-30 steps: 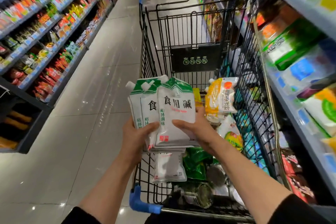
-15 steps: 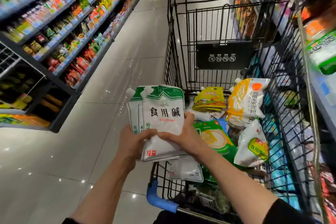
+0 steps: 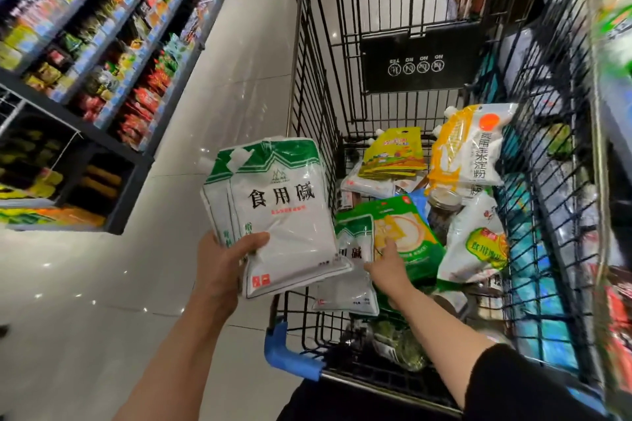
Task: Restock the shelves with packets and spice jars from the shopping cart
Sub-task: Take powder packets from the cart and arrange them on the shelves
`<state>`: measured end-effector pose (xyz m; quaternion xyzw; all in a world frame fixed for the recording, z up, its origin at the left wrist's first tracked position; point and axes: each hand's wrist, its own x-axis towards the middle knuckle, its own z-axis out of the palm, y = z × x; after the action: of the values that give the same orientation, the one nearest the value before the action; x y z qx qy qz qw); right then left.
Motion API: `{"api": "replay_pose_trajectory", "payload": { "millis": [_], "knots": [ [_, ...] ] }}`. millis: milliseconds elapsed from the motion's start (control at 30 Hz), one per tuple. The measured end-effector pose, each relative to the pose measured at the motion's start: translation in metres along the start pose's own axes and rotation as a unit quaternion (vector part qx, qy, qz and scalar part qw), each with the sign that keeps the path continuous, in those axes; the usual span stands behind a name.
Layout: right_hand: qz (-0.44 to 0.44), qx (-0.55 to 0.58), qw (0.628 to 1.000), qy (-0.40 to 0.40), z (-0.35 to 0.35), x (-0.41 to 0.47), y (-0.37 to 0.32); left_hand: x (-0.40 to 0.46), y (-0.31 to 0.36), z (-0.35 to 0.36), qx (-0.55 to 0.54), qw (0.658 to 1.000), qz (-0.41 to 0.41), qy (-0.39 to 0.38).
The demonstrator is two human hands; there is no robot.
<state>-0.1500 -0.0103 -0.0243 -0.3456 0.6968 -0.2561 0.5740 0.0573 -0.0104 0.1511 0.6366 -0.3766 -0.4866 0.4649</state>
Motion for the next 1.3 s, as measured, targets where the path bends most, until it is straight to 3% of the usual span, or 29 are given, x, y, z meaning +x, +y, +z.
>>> {"api": "replay_pose_trajectory", "payload": {
  "millis": [67, 100, 200, 300, 567, 767, 900, 1000, 1167, 1300],
  "knots": [
    [-0.017, -0.074, 0.997, 0.027, 0.009, 0.001, 0.001, 0.001, -0.001, -0.001, -0.008, 1.0, -0.007, 0.011],
    [-0.026, -0.162, 0.985, 0.05, 0.014, 0.0, 0.001, 0.001, -0.001, -0.001, -0.013, 1.0, -0.012, 0.017],
    [-0.038, -0.417, 0.904, 0.091, 0.022, -0.012, 0.006, 0.001, -0.002, -0.003, -0.025, 0.999, -0.018, 0.03],
    [-0.06, -0.475, 0.872, 0.102, 0.032, -0.013, 0.018, 0.0, -0.002, -0.005, -0.019, 0.999, -0.011, 0.029],
    [-0.041, -0.354, 0.925, 0.133, 0.05, 0.004, 0.021, -0.004, -0.003, -0.014, 0.009, 0.999, -0.019, 0.04],
    [-0.08, -0.115, 0.975, 0.171, 0.001, -0.005, -0.018, 0.001, -0.001, -0.014, 0.001, 0.999, -0.016, 0.035],
    [-0.125, 0.024, 0.965, 0.23, -0.059, -0.02, -0.059, 0.005, -0.001, -0.007, -0.015, 0.999, -0.025, 0.031],
    [-0.181, 0.077, 0.945, 0.261, -0.104, -0.056, -0.085, 0.009, 0.002, 0.009, -0.029, 0.999, -0.042, -0.017],
    [-0.242, 0.179, 0.895, 0.329, -0.147, -0.152, -0.094, 0.021, 0.011, 0.041, -0.05, 0.981, -0.05, -0.179],
    [-0.262, 0.269, 0.848, 0.374, -0.132, -0.241, -0.074, 0.015, 0.028, 0.062, -0.052, 0.935, -0.082, -0.34]
  ]
}}
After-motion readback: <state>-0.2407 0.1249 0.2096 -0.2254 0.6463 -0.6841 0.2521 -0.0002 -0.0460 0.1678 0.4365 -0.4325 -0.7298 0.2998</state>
